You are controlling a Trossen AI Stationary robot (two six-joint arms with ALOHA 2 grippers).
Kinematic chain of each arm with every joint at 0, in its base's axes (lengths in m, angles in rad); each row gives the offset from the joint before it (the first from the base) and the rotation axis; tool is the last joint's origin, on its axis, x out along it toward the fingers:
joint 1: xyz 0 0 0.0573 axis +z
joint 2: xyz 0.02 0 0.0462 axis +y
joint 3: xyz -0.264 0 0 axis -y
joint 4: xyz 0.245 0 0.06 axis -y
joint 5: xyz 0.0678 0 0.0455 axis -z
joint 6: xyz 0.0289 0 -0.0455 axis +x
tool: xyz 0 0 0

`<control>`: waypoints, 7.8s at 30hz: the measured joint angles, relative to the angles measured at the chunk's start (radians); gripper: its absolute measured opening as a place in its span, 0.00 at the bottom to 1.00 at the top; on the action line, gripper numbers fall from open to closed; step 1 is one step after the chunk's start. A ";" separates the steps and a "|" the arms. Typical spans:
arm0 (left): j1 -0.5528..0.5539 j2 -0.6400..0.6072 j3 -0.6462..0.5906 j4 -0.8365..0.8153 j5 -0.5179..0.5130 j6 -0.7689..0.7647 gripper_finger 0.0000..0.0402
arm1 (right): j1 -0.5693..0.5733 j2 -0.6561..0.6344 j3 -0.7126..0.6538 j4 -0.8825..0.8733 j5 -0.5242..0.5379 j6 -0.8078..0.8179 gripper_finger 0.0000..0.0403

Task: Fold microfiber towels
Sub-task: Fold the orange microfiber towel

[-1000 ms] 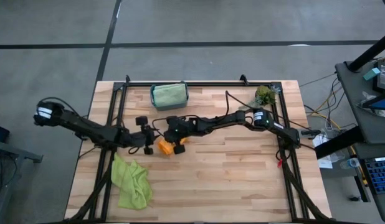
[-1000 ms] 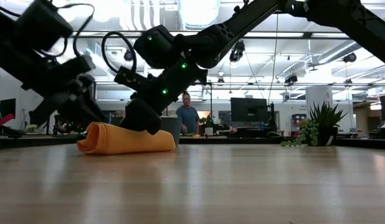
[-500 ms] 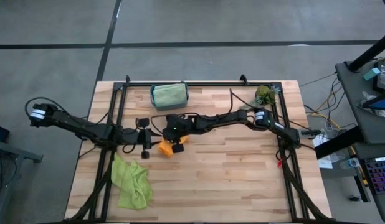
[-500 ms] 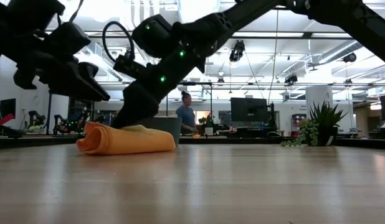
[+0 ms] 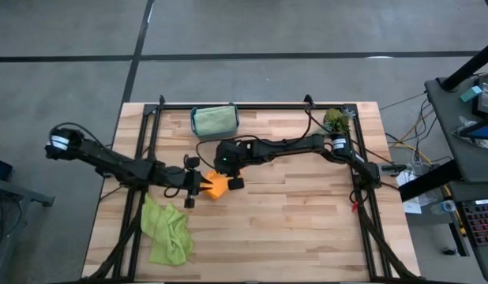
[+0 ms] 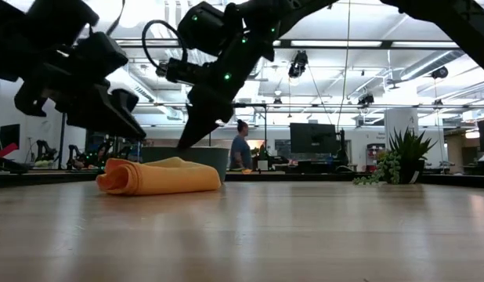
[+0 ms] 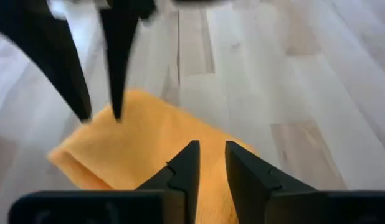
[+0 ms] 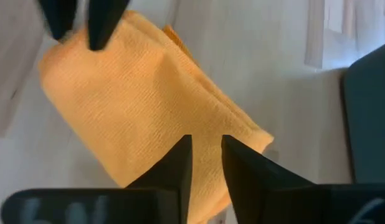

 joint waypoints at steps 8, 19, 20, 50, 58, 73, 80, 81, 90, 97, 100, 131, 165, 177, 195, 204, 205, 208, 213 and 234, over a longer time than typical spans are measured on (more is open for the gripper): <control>0.003 0.155 0.009 -0.025 -0.041 0.000 0.05 | 0.013 0.008 -0.023 -0.011 -0.003 0.013 0.08; 0.023 0.133 0.013 -0.061 -0.280 0.001 0.00 | 0.012 0.060 -0.077 0.039 -0.057 0.032 0.02; 0.025 0.126 0.017 -0.061 -0.284 0.004 0.00 | 0.012 0.064 -0.077 0.040 -0.057 0.043 0.02; 0.027 -0.133 -0.171 -0.131 -0.277 -0.015 0.00 | -0.088 0.056 0.052 0.174 -0.294 -0.054 0.40; 0.029 -0.077 -0.172 -0.073 -0.276 -0.025 0.00 | -0.094 0.118 0.111 0.175 -0.427 -0.092 0.49; 0.029 0.074 -0.171 0.054 -0.277 -0.016 0.00 | -0.096 0.217 0.122 0.223 -0.455 -0.133 0.38; 0.029 0.157 -0.171 0.159 -0.274 -0.006 0.00 | -0.096 0.233 0.122 0.218 -0.455 -0.153 0.12; 0.029 0.171 -0.171 0.175 -0.269 0.004 0.00 | -0.096 0.229 0.122 0.219 -0.455 -0.153 0.07; 0.053 0.287 -0.169 0.323 -0.197 0.008 0.00 | -0.097 0.183 0.122 0.227 -0.434 -0.174 0.02; 0.061 0.302 -0.170 0.356 -0.178 0.029 0.00 | -0.100 0.181 0.122 0.251 -0.334 -0.182 0.02; 0.061 0.294 -0.171 0.351 -0.173 0.031 0.00 | -0.103 0.187 0.122 0.255 -0.286 -0.176 0.02; 0.061 -0.086 -0.150 -0.097 -0.280 0.009 0.32 | -0.100 0.219 0.115 0.248 -0.270 -0.150 0.02; 0.066 -0.255 0.009 -0.544 -0.285 -0.210 0.45 | -0.116 0.158 0.206 0.009 -0.181 -0.098 0.32; 0.076 -0.255 0.115 -0.657 -0.280 -0.201 0.53 | -0.116 0.119 0.206 -0.045 -0.138 -0.105 0.32; 0.075 0.047 0.128 -0.391 -0.027 -0.096 0.13 | -0.042 0.076 0.114 -0.044 -0.142 -0.081 0.06; 0.083 0.187 0.130 -0.366 -0.264 -0.098 0.01 | -0.053 0.078 -0.028 0.008 -0.087 -0.039 0.02; 0.084 0.198 0.130 -0.362 -0.276 -0.098 0.01 | -0.052 0.078 -0.042 0.007 -0.088 -0.053 0.02; 0.093 0.225 0.130 -0.336 -0.283 -0.098 0.01 | -0.041 0.076 -0.078 0.032 -0.085 -0.071 0.02; 0.097 0.244 0.137 -0.323 -0.287 -0.075 0.01 | -0.039 0.065 -0.088 0.031 -0.076 -0.043 0.02; 0.141 0.004 0.105 -0.347 -0.281 0.068 0.02 | -0.050 -0.056 -0.091 -0.022 -0.026 -0.018 0.02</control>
